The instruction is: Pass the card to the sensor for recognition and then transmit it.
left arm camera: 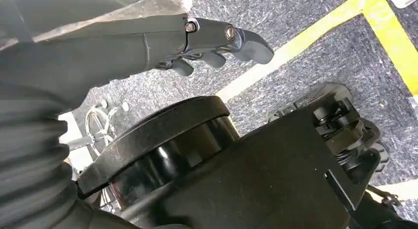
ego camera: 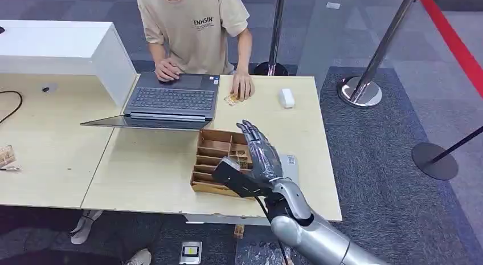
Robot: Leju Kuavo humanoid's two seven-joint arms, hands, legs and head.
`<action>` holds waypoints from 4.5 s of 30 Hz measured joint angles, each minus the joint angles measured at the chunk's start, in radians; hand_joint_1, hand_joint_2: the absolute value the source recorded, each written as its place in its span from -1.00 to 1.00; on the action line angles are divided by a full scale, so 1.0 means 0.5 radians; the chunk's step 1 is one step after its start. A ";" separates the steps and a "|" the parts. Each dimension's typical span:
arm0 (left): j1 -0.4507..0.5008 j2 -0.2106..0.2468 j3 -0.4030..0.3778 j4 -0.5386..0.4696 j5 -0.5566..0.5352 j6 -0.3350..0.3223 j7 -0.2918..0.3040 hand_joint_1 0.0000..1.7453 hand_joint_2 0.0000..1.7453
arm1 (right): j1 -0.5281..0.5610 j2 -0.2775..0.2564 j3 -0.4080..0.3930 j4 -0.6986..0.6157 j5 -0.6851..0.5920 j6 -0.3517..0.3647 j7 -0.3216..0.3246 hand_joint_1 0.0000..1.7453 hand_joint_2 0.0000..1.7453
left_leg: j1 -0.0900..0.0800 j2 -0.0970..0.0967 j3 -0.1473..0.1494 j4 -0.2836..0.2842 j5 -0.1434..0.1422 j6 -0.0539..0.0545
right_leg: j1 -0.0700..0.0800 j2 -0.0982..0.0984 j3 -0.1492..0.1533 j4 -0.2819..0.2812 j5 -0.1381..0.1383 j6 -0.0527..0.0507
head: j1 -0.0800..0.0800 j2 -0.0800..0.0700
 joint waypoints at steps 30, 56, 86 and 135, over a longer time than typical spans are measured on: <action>-0.035 -0.005 0.000 0.000 -0.018 -0.036 0.021 -1.00 1.00 | -0.297 0.163 0.056 0.642 -0.185 0.099 -0.188 -0.26 1.00 | 0.000 0.000 0.000 0.000 0.001 0.000 | 0.000 0.000 0.000 0.000 0.000 0.000 | 0.000 0.000; -0.054 -0.008 0.000 -0.001 -0.021 -0.037 0.005 -1.00 1.00 | -0.350 0.249 0.063 0.816 -0.230 -0.066 -0.217 -0.60 1.00 | 0.000 0.001 0.005 0.000 0.001 0.000 | 0.000 0.000 0.004 0.000 0.000 0.000 | -0.001 0.000; -0.029 -0.014 -0.002 -0.001 0.036 0.031 0.026 -1.00 1.00 | -0.154 0.196 0.053 0.267 -0.039 -0.109 -0.121 -1.00 1.00 | 0.000 0.001 0.004 0.000 0.000 0.000 | 0.000 0.000 0.003 0.000 0.000 0.000 | 0.000 0.000; -0.059 0.003 -0.004 -0.001 -0.010 -0.042 0.060 -1.00 1.00 | -0.414 0.090 0.240 0.688 0.169 0.292 -0.101 0.44 1.00 | 0.000 0.000 0.002 0.000 0.001 0.000 | 0.000 0.000 0.003 0.000 0.001 0.000 | 0.000 0.000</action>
